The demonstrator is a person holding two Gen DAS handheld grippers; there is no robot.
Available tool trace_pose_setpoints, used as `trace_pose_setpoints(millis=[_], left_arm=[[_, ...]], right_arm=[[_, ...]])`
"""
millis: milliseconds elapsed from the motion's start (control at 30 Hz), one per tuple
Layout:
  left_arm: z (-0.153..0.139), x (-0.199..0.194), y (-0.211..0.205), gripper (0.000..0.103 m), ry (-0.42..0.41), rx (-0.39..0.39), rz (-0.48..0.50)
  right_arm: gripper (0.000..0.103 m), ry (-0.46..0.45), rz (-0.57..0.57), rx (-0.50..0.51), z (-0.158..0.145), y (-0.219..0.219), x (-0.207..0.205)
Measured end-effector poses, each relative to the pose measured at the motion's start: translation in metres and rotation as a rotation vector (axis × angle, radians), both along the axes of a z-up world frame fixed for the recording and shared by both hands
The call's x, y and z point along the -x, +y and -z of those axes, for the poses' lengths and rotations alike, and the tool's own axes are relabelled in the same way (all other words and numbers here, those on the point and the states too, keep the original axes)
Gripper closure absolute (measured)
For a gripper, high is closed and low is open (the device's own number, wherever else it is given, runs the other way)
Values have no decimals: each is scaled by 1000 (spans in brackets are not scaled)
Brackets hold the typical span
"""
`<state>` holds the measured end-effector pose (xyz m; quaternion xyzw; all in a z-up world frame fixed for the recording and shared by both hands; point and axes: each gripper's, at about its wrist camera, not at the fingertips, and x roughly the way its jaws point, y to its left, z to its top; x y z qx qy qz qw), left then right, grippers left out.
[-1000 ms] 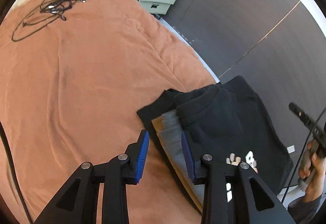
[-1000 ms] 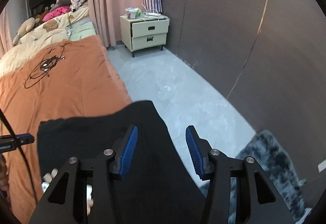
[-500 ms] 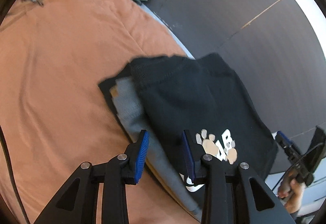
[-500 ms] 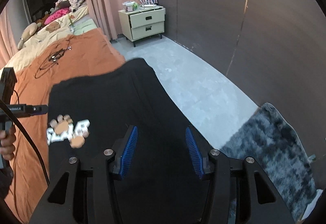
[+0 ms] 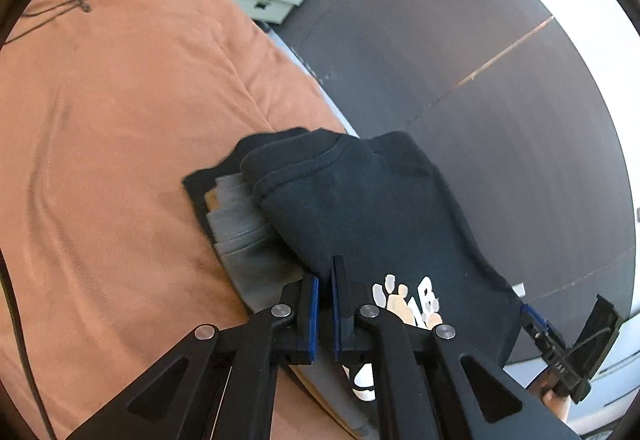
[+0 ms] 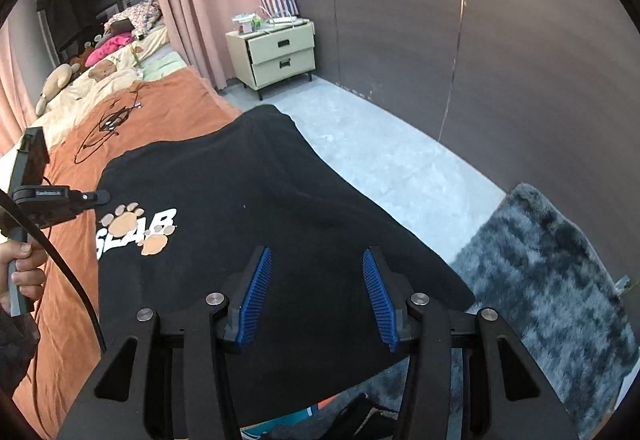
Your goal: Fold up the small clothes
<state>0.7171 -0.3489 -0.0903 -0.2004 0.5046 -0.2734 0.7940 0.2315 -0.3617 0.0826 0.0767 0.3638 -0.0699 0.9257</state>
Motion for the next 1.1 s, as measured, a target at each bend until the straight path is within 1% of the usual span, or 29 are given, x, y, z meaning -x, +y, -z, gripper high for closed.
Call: trace_pose_setpoints(millis=[67, 100, 133, 167, 200, 233, 267, 333, 400, 467, 567, 633, 667, 700, 833, 867, 900, 967, 1033, 1100], left_arm=[[14, -4, 0, 97, 29, -26, -5], [25, -6, -1, 96, 67, -28, 2], [30, -6, -2, 94, 86, -27, 7], [32, -6, -1, 88, 90, -35, 4], [29, -4, 2, 86, 84, -39, -5], [25, -2, 4, 84, 77, -46, -11], [19, 1, 7, 81, 65, -74, -21], [6, 8, 14, 79, 34, -115, -32], [-2, 13, 19, 79, 25, -116, -30], [-12, 23, 24, 78, 10, -134, -25], [-28, 44, 31, 73, -21, -151, -23], [-44, 67, 37, 71, -66, -176, -33], [-48, 75, 39, 68, -76, -184, -35], [-52, 83, 41, 66, -80, -183, -32], [-69, 121, 51, 64, -104, -189, -33], [-73, 131, 54, 60, -107, -193, -31], [-77, 141, 56, 57, -113, -196, -28], [-87, 159, 60, 56, -141, -207, -22], [-98, 179, 65, 50, -167, -213, -15], [-106, 196, 70, 34, -187, -216, -16]], right_arm=[[58, 26, 11, 33, 9, 2, -3], [58, 44, 28, 38, 19, 2, -1], [58, 61, 50, 34, 28, -3, -2], [58, 76, 78, 36, 35, -10, -5], [58, 88, 108, 49, 39, -16, -5], [58, 94, 136, 62, 40, -23, -5], [58, 92, 155, 66, 40, -28, -3], [58, 97, 203, 73, 37, -37, 3], [58, 107, 241, 64, 34, -45, 9], [58, 93, 235, 14, 30, -48, 17], [58, 70, 234, 7, 20, -40, 29], [58, 45, 225, -15, 13, -34, 41], [58, 32, 220, -28, 11, -29, 48], [58, 18, 212, -43, 8, -26, 55], [57, -21, 166, -69, 3, -11, 82], [56, -30, 154, -73, 0, -8, 89], [56, -38, 149, -80, 3, -6, 99], [52, -49, 137, -97, 1, -1, 113], [38, -62, 128, -104, 1, 7, 131], [32, -83, 119, -105, 1, 15, 152]])
